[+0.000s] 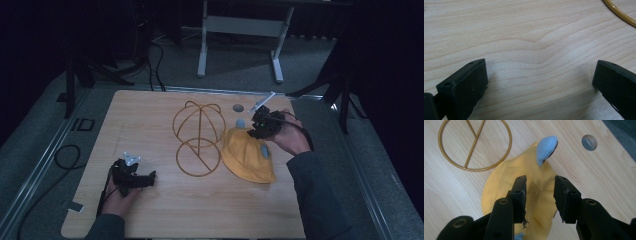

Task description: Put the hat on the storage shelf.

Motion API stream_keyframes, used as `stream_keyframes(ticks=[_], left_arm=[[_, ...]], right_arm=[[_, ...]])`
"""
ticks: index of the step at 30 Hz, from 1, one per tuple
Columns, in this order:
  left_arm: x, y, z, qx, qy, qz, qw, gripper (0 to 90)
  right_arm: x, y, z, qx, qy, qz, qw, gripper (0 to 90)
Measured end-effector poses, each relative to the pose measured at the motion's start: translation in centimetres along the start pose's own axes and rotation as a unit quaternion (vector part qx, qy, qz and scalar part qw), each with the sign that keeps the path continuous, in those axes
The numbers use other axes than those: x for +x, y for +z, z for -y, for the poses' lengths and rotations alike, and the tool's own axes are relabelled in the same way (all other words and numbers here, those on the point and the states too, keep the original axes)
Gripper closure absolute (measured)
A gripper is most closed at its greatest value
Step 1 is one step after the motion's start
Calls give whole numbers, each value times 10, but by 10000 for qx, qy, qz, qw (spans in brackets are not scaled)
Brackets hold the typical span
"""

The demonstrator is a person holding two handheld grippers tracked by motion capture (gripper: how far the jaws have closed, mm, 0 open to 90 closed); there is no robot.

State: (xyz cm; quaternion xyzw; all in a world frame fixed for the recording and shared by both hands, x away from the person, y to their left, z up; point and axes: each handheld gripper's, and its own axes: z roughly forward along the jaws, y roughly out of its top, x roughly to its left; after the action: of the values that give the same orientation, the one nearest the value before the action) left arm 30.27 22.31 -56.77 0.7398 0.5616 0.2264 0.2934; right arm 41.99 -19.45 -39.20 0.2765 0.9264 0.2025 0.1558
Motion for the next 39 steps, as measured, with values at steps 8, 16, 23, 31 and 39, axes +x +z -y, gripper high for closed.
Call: stream_keyframes(ticks=[8, 16, 23, 31, 39], left_arm=[[0, 0, 0, 8, 5, 2, 10000, 2], [0, 0, 0, 10, 9, 2, 10000, 2], [0, 0, 0, 12, 9, 2, 10000, 2], [0, 0, 0, 10, 11, 1, 10000, 2], [0, 0, 0, 9, 9, 2, 10000, 2]], right_arm=[[3, 11, 0, 221, 33, 10, 9997, 551], [3, 20, -1, 498, 150, -46, 9986, 496], [1, 31, -2, 871, 308, -213, 9955, 481], [-5, 41, -2, 1177, 501, -381, 9911, 505], [-5, 47, -3, 1393, 557, -496, 9874, 710]])
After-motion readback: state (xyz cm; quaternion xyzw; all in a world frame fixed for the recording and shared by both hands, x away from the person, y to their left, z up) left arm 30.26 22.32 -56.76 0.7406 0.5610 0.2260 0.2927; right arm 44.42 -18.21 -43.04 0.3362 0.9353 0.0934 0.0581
